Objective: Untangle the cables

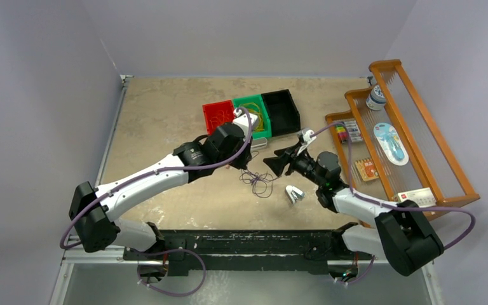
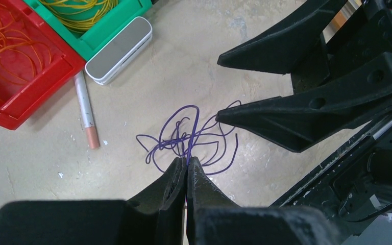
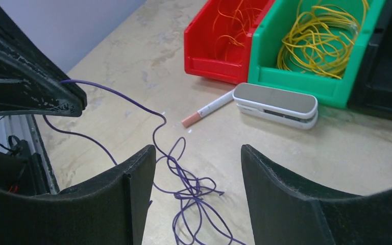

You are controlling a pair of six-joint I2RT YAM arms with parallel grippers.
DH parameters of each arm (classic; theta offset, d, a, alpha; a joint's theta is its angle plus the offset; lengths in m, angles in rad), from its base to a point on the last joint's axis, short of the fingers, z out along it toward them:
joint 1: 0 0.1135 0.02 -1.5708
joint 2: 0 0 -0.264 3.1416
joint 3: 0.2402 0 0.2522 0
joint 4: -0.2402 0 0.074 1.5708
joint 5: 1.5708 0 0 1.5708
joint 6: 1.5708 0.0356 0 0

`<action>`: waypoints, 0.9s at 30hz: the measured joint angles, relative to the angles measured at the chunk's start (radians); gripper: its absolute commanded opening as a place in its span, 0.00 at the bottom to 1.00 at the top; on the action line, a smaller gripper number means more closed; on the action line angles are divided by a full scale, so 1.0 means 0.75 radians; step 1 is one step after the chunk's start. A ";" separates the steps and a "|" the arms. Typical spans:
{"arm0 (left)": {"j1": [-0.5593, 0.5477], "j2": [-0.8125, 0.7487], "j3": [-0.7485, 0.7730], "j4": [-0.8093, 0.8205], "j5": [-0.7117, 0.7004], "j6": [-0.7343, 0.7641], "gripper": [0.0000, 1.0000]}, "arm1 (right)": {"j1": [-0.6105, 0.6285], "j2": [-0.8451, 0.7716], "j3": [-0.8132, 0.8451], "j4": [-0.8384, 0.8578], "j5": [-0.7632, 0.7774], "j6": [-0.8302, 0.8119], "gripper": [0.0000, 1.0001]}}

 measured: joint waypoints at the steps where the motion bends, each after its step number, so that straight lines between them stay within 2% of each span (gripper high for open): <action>1: 0.000 -0.001 0.006 -0.003 -0.005 0.000 0.00 | 0.000 0.012 0.000 0.030 -0.022 -0.001 0.65; 10: 0.000 -0.002 0.118 -0.025 -0.030 0.020 0.00 | 0.003 0.212 0.011 0.195 -0.150 0.000 0.65; 18: 0.000 -0.002 0.240 -0.043 -0.042 0.039 0.00 | 0.068 0.381 0.100 0.288 -0.197 -0.002 0.65; 27: 0.000 0.005 0.419 -0.116 -0.048 0.095 0.00 | 0.103 0.576 0.194 0.389 -0.178 0.003 0.53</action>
